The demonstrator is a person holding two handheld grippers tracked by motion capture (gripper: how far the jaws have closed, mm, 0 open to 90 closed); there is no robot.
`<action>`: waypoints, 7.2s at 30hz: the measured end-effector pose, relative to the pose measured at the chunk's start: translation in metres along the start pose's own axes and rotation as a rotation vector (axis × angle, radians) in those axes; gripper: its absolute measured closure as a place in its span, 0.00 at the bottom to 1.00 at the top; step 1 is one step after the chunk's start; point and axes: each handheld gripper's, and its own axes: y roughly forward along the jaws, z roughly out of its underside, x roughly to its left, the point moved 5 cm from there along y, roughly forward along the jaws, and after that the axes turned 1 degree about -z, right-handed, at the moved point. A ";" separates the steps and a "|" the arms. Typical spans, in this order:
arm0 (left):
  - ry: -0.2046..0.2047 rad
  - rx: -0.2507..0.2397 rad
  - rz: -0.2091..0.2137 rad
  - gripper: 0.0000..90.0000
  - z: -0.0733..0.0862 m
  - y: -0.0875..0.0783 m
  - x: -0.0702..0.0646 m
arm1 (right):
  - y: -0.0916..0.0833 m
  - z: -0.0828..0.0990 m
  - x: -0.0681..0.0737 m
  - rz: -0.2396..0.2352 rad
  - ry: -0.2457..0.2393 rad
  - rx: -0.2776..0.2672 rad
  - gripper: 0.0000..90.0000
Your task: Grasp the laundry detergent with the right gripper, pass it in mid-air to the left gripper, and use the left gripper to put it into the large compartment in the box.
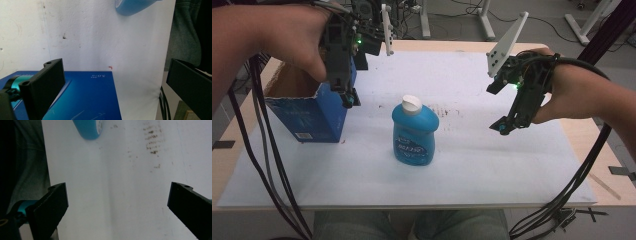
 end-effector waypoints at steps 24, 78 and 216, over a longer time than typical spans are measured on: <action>0.014 -0.008 0.008 0.02 -0.005 0.003 -0.004 | 0.066 -0.020 0.023 -0.080 0.042 -0.294 0.02; 0.011 -0.043 -0.006 0.02 0.007 0.005 -0.003 | 0.127 -0.063 0.037 -0.041 0.125 -0.680 0.05; 0.020 0.006 0.018 0.11 -0.068 -0.014 -0.047 | 0.077 -0.117 0.043 -0.118 -0.095 -0.695 0.51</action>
